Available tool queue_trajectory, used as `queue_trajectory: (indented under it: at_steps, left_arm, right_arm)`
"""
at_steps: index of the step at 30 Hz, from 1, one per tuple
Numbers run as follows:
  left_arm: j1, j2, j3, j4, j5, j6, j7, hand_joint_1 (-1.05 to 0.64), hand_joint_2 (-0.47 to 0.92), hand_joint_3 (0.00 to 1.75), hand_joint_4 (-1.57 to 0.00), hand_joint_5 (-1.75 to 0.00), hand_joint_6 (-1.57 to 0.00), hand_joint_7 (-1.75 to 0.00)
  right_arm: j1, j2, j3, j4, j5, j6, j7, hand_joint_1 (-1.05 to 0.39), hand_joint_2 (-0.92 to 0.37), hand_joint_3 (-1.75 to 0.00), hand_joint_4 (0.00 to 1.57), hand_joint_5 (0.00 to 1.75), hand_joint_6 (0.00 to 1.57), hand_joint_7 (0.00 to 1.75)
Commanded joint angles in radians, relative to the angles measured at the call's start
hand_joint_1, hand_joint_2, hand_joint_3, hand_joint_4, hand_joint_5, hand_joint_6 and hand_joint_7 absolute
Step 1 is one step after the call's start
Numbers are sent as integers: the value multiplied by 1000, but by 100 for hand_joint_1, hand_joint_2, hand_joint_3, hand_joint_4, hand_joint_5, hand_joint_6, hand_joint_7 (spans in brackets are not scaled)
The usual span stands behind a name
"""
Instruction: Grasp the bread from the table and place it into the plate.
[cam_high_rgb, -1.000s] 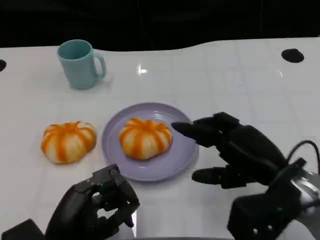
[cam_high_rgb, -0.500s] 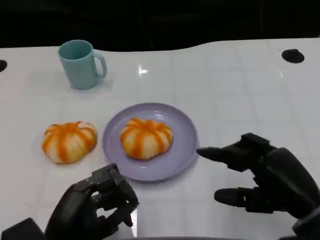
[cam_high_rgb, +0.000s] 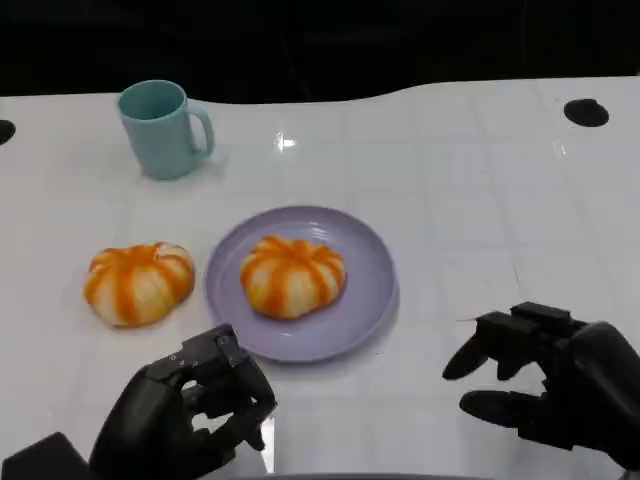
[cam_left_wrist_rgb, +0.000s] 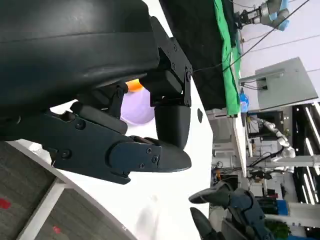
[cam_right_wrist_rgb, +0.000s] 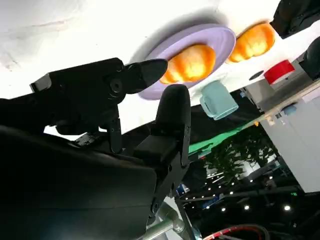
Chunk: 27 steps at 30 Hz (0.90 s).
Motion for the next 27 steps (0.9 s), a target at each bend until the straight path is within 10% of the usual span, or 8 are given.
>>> queue_trajectory:
  at_steps: [1, 3, 5, 7, 27]
  left_arm:
    - [5, 13, 10, 6, -12, 1, -1, -53, 92, 30, -67, -175, -60, -152]
    - [3, 13, 10, 11, -13, -10, -5, -53, 92, 30, -67, -175, -60, -152]
    - [3, 14, 11, 11, -12, -10, -5, -53, 92, 30, -67, -175, -60, -152]
    - [4, 16, 13, 11, -11, -8, -4, -53, 92, 30, -67, -175, -60, -152]
    - [8, 19, 17, 23, -20, -20, -9, -54, 92, 30, -66, -175, -59, -152]
  right_arm:
    - [28, -11, -20, -18, 18, -10, 0, -15, -89, -3, 71, 166, 73, 120]
    - [37, -7, -23, -17, 17, -12, -5, -14, -87, -9, 71, 169, 72, 127]
    - [43, -2, -24, -11, 16, -13, -11, -14, -44, -91, 71, 171, 70, 134]
    - [46, 4, -23, -2, 18, -16, -16, -14, -30, -118, 71, 172, 69, 138]
    - [34, 37, -16, 43, 13, -11, -37, -15, -24, -125, 72, 173, 68, 144]
